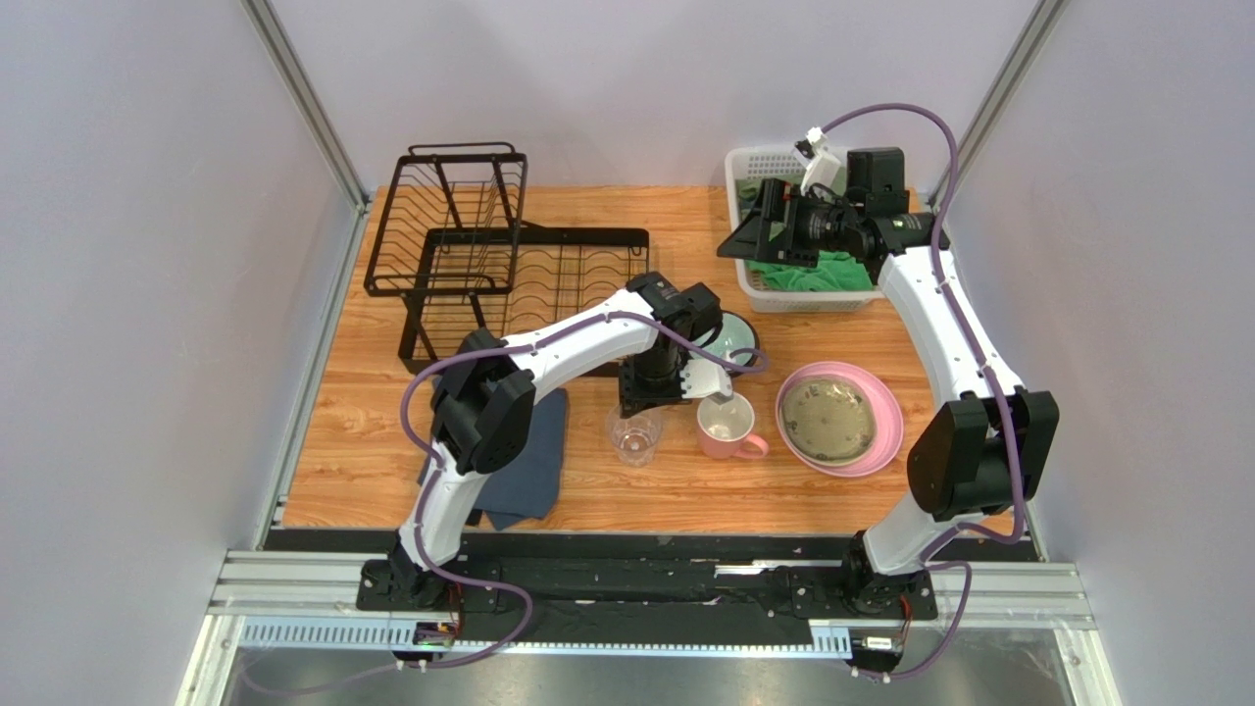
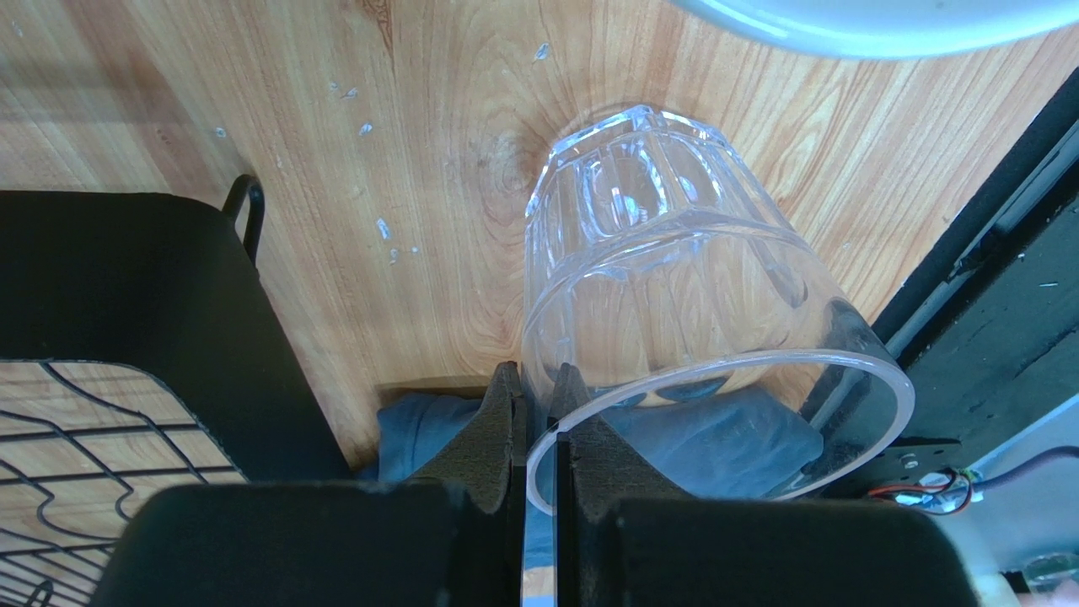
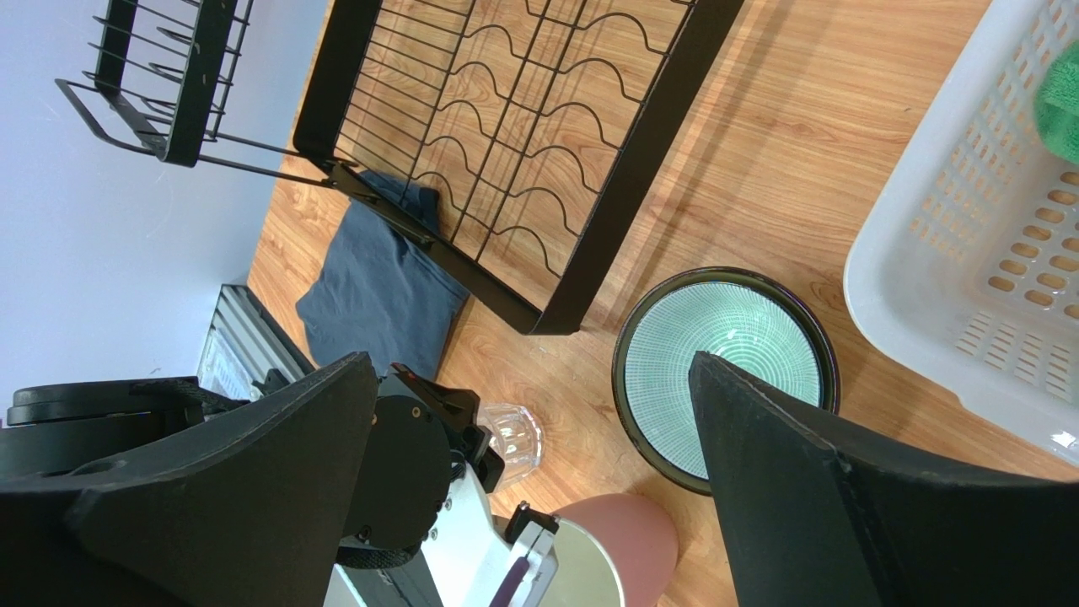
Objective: Unload the mixed dishes from the dish rack
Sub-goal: Place the cup at the center of the board.
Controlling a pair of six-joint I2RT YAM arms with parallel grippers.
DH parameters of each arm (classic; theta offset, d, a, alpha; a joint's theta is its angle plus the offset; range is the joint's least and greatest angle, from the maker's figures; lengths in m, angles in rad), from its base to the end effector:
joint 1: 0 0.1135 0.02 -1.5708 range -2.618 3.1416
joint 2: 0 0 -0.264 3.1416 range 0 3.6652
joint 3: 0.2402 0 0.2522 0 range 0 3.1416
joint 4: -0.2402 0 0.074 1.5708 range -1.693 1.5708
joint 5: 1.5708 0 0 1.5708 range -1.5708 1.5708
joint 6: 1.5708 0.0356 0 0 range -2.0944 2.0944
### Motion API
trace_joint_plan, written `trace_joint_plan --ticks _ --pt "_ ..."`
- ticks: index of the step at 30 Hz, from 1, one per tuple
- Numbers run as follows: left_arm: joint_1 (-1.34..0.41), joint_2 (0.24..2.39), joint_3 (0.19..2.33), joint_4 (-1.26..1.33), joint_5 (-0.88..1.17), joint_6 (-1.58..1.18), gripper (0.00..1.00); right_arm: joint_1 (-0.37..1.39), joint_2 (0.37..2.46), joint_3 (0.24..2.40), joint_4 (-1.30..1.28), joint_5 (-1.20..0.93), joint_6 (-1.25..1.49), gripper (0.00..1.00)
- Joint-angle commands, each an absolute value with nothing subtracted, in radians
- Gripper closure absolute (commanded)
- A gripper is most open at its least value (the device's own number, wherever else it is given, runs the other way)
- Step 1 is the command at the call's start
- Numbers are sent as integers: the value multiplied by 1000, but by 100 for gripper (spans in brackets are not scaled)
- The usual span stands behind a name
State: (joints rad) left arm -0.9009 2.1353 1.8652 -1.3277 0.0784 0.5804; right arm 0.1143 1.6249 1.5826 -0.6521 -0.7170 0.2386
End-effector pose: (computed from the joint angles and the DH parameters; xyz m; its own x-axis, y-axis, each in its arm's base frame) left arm 0.2526 -0.3234 0.2196 -0.0912 0.9956 -0.0204 0.9928 0.0893 -0.0803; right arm 0.3540 0.0642 0.3622 -0.7566 0.0925 -0.6473 -0.4207 0.6889 0.5902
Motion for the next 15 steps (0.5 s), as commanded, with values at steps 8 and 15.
trace_joint_plan --ticks 8,15 --pt "-907 2148 1865 -1361 100 563 91 103 1583 1562 -630 -749 235 2" --pt "-907 2155 1876 -1361 92 561 88 97 1580 1554 -632 -756 233 2"
